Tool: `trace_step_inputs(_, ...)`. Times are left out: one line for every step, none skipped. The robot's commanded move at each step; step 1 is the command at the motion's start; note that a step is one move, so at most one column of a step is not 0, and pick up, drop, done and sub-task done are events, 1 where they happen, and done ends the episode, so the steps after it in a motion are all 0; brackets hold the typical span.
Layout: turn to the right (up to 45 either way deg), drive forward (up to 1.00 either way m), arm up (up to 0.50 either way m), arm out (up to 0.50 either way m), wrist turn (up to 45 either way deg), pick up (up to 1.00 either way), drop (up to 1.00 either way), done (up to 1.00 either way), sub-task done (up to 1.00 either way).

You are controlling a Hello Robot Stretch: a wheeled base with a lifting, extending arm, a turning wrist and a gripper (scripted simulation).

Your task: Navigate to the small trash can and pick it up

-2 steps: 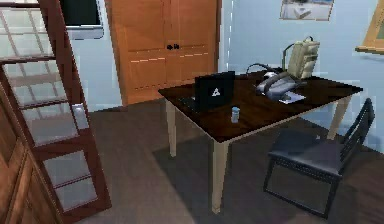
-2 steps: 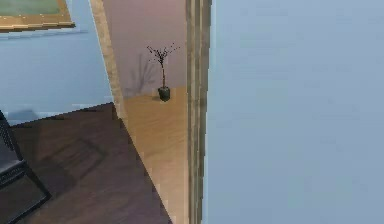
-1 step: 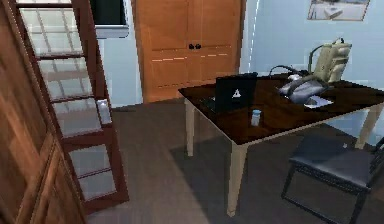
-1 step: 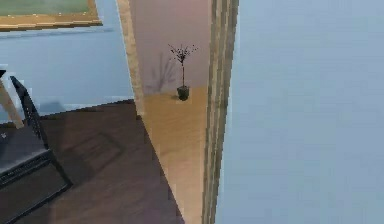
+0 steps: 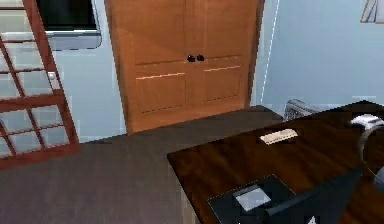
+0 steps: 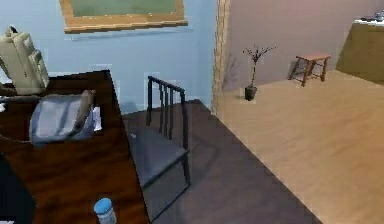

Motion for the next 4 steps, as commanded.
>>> trace_step_inputs(-6.0, 0.00, 0.00, 0.00, 0.0, 0.00, 0.00, 0.00, 0.00)
trace_step_inputs(0.0, 0.10, 0.00, 0.00, 0.0, 0.00, 0.00, 0.00, 0.00)
trace_step_inputs(-27.0, 0.00, 0.00, 0.00, 0.0, 0.00, 0.00, 0.00, 0.00)
trace_step_inputs(0.0, 0.65, 0.00, 0.00, 0.0, 0.00, 0.00, 0.00, 0.00)
